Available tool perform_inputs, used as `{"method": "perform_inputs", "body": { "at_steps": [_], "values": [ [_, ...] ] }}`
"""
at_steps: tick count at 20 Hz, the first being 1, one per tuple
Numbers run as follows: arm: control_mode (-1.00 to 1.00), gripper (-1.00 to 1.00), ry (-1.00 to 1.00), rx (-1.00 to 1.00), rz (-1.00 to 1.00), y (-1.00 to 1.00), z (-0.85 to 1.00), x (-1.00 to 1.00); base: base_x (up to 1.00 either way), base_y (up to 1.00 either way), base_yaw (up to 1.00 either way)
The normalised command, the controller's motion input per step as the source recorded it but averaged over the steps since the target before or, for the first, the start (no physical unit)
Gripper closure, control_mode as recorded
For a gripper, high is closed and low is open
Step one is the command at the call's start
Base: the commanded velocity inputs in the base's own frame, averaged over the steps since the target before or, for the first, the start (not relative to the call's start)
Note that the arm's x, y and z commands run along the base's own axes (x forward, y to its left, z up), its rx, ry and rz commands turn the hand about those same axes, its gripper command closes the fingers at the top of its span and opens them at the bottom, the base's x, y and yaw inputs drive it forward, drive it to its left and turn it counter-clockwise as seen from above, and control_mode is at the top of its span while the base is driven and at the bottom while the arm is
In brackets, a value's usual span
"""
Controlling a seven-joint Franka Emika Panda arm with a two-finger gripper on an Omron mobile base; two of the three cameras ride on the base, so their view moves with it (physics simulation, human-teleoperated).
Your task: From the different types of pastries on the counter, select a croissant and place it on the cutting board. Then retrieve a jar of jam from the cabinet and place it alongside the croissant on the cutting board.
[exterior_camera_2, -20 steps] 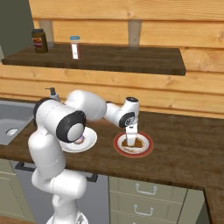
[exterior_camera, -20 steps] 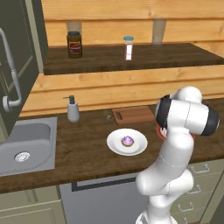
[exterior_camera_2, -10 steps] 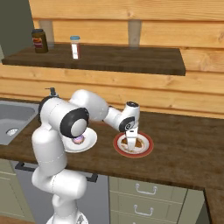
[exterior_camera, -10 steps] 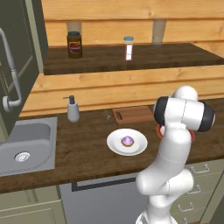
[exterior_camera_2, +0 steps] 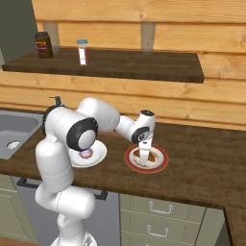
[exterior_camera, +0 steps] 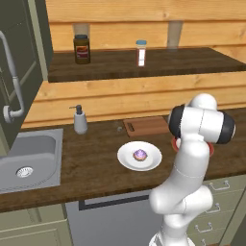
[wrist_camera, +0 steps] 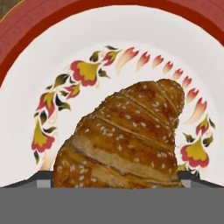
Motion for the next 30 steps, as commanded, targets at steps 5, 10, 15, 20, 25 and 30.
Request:
{"method": "perform_inputs", "body": {
  "at_steps": [5,10,15,20,25,30],
  "values": [
    [-1.0,1.0,0.0,0.13,-0.01,0.0,0.44,-0.02,0.0,0.0,0.0],
    [-1.0,1.0,-0.01,0.03,0.01,0.17,0.4,0.0,0.0,0.0,0.0],
    [-1.0,1.0,-0.06,-0.03,0.06,0.33,0.17,0.0,0.0,0.0,0.0],
    [-1.0,1.0,-0.06,-0.09,0.22,0.26,0.54,0.0,0.0,0.0,0.0],
    [-1.0,1.0,-0.03,-0.06,0.25,0.24,0.16,0.05,0.0,0.0,0.0],
    [-1.0,1.0,-0.01,0.0,0.23,0.22,0.0,0.42,0.0,0.0,0.0]
  ]
}}
